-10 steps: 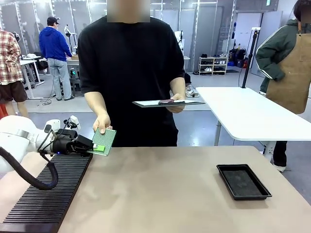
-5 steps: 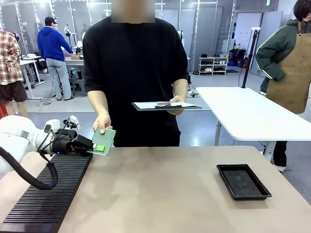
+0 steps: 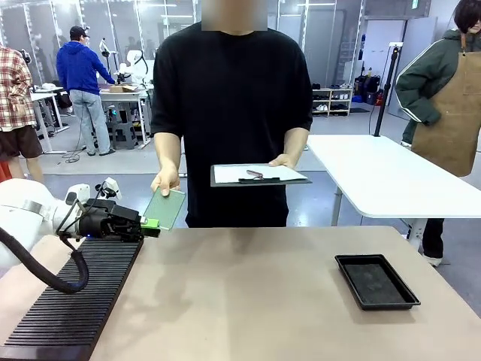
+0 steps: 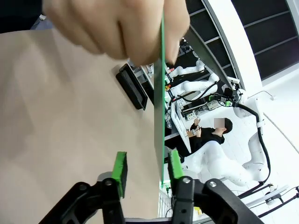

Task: Inspect the PCB.
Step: Release the Blank PCB you were holding.

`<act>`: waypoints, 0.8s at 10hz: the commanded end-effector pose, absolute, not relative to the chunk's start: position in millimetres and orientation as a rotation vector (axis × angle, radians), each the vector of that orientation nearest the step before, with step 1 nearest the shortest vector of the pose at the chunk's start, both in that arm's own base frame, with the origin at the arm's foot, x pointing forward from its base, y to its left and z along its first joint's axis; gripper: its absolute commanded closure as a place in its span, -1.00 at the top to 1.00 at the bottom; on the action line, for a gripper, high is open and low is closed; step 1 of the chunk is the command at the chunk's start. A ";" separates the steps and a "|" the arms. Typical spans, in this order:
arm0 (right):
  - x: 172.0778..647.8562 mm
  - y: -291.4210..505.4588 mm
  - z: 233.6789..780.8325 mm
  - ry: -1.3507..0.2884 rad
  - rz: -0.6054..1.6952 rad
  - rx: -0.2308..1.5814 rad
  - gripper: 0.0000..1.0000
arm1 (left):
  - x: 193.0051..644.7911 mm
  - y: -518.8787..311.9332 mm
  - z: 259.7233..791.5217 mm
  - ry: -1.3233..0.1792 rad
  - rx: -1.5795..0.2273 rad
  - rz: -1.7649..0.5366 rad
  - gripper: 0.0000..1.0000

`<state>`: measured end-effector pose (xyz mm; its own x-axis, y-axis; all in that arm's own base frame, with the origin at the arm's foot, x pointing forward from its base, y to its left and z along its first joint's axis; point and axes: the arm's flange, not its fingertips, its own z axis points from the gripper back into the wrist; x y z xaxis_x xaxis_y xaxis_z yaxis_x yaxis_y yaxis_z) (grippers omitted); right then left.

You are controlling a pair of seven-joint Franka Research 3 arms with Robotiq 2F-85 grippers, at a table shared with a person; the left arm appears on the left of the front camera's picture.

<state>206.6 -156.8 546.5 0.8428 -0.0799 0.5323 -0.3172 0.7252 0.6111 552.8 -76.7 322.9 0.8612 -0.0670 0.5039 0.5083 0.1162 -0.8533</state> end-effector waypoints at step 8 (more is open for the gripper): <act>205.8 -157.0 546.8 -0.574 0.148 0.768 1.00 | 551.6 -80.8 324.0 -0.379 -1.407 -0.447 1.00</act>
